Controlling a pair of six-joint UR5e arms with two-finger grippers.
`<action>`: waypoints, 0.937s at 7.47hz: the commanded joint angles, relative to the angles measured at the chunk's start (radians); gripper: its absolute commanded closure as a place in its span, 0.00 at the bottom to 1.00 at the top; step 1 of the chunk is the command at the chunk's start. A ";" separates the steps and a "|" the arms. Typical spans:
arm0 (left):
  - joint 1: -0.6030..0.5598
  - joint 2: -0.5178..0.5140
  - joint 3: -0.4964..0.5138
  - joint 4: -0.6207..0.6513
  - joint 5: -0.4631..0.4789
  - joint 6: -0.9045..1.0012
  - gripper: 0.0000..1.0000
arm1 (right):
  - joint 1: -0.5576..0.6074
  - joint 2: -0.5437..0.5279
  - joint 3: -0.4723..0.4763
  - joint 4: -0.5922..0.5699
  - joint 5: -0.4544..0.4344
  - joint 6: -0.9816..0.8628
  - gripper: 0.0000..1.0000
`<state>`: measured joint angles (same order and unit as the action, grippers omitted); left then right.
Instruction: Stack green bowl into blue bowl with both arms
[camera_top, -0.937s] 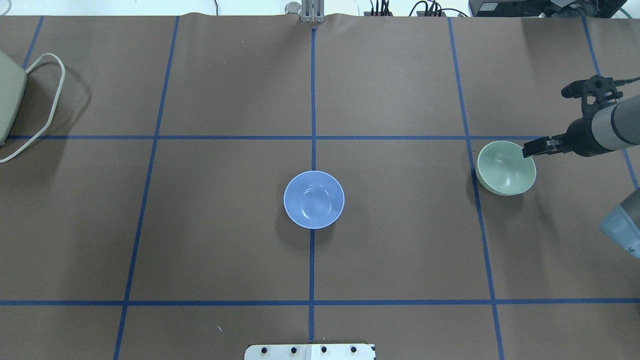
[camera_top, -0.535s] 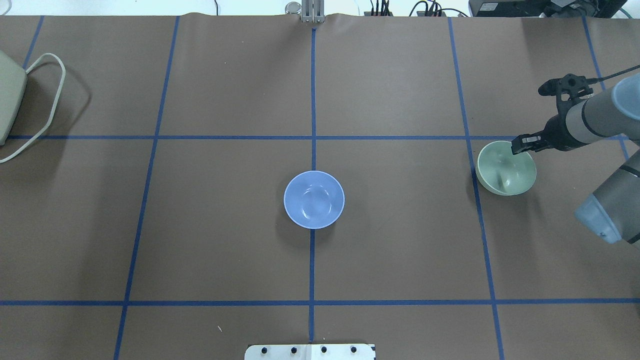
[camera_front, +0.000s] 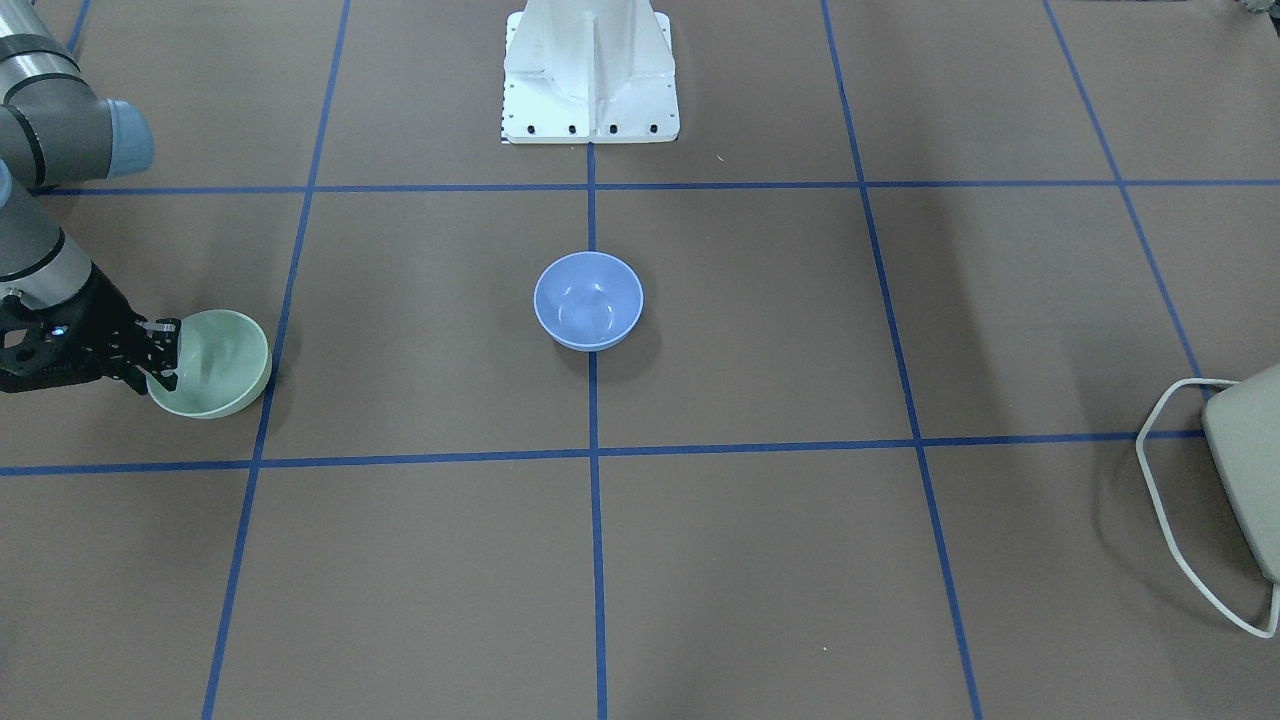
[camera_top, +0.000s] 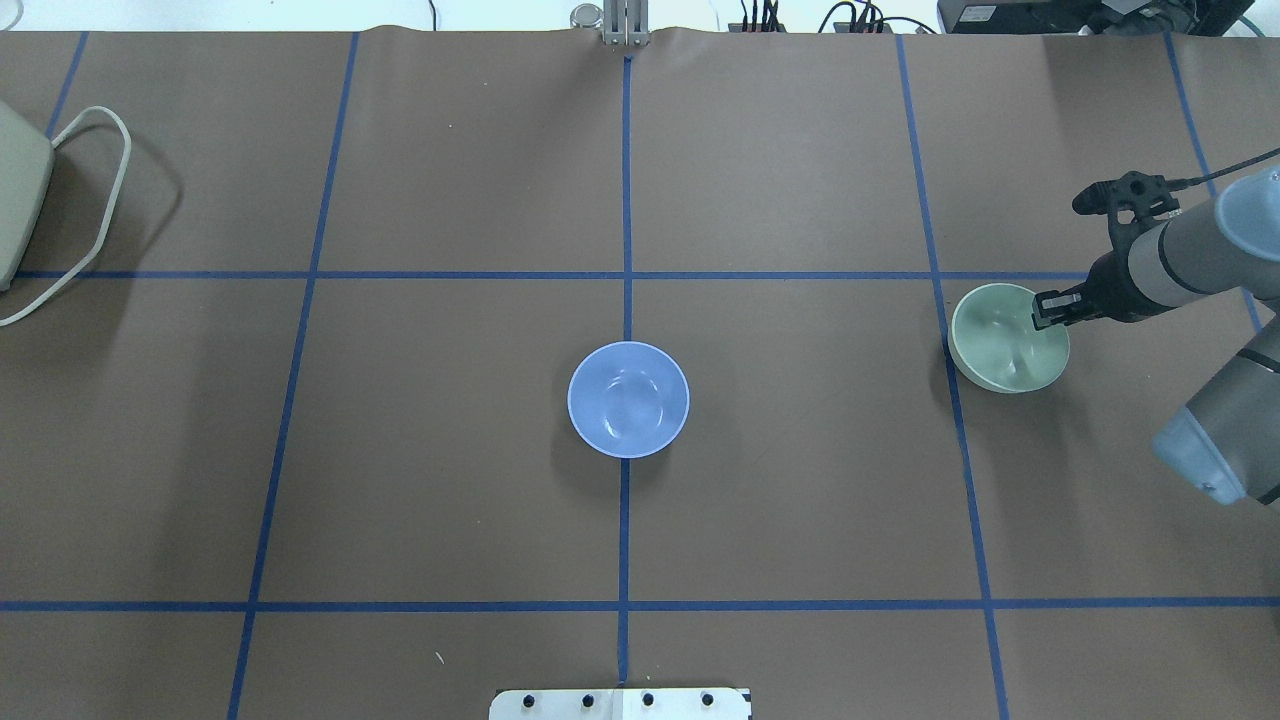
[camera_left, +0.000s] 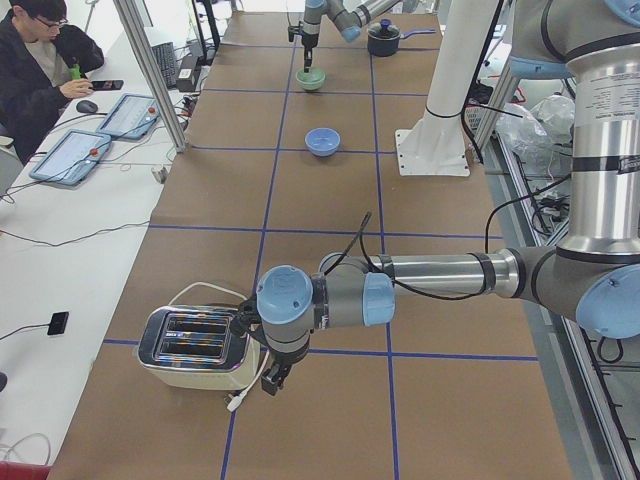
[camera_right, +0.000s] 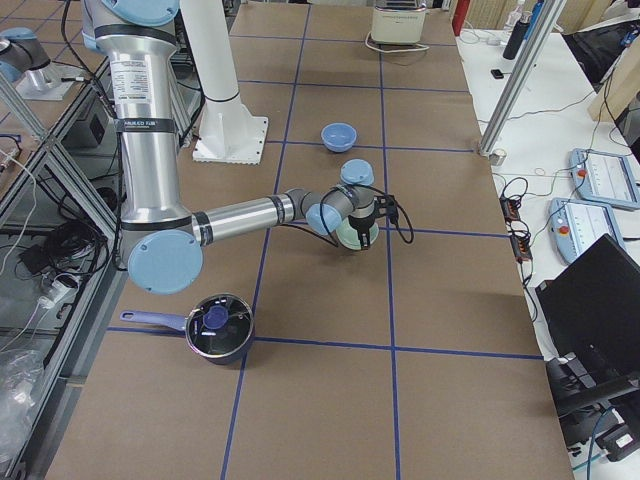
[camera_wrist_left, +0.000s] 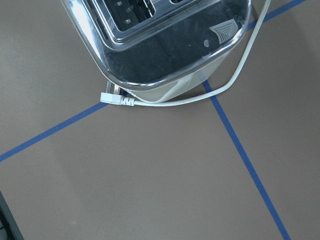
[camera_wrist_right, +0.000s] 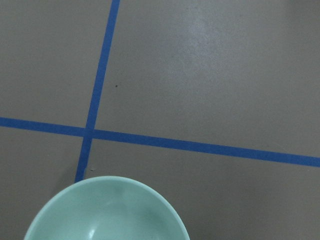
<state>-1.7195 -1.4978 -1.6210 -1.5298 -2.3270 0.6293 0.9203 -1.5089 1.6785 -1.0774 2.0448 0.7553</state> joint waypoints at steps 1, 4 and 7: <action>0.000 0.010 -0.002 -0.001 0.000 0.001 0.02 | -0.001 -0.011 0.003 0.001 0.000 -0.002 0.98; 0.000 0.011 0.003 -0.001 0.000 0.001 0.02 | 0.002 -0.008 0.056 -0.007 0.023 -0.001 1.00; 0.003 0.042 -0.029 -0.051 -0.020 -0.274 0.02 | 0.020 0.096 0.127 -0.073 0.078 0.054 1.00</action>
<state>-1.7184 -1.4718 -1.6356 -1.5412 -2.3340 0.4739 0.9363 -1.4667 1.7694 -1.1028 2.1085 0.7767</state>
